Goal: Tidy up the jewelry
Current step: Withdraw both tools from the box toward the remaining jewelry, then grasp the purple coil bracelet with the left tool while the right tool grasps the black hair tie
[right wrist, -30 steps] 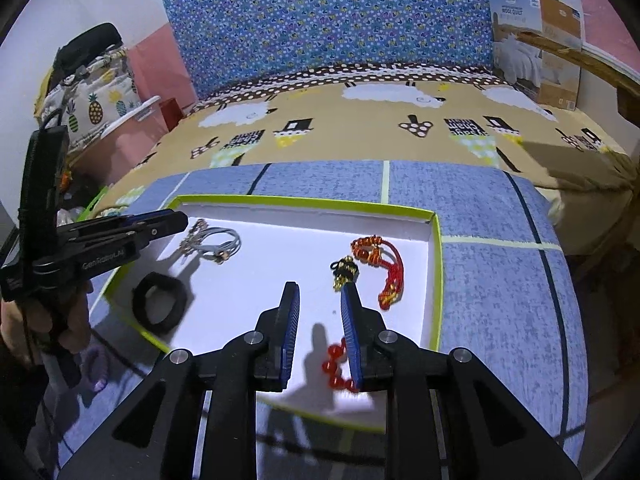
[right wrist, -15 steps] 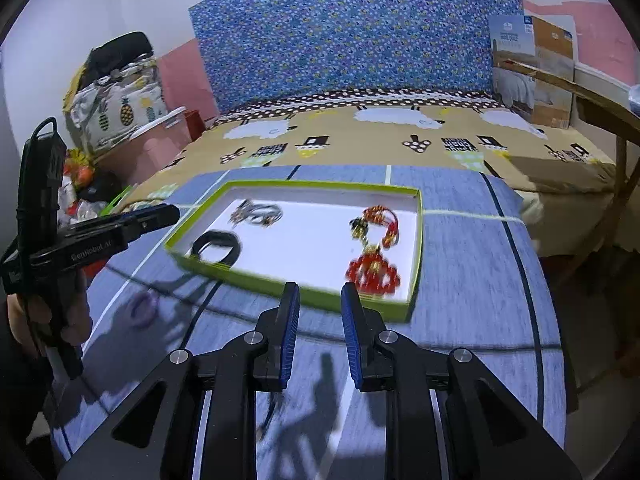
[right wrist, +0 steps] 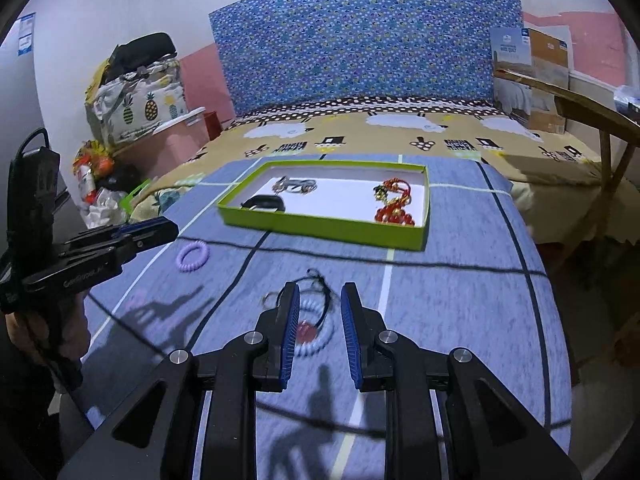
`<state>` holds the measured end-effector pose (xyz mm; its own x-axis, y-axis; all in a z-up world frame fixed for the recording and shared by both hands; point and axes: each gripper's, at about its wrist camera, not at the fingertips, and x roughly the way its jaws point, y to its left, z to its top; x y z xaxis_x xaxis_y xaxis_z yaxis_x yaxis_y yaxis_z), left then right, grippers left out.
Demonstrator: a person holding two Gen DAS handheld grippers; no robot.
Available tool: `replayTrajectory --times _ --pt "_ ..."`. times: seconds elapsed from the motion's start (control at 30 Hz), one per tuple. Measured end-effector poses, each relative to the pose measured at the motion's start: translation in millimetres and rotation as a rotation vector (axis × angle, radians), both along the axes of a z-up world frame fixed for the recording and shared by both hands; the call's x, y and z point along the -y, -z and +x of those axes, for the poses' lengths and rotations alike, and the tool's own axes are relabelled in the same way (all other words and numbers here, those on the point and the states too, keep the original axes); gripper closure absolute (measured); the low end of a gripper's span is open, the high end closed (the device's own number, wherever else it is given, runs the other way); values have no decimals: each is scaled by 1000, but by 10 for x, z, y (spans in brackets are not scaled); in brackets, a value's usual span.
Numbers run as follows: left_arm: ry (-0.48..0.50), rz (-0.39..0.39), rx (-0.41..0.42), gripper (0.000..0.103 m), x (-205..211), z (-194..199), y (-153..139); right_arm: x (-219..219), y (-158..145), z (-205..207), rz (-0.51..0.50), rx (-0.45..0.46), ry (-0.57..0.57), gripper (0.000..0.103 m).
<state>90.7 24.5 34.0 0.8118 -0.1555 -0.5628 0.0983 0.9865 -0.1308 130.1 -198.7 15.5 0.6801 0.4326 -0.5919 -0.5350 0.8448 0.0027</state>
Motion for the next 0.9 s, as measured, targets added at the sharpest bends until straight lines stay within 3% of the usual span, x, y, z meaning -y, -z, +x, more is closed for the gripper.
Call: replayTrajectory --times 0.4,0.9 --pt "7 31 -20 82 22 -267 128 -62 163 -119 -17 -33 -21 81" --pt "-24 8 -54 82 -100 -230 229 -171 288 -42 -49 -72 -50 81"
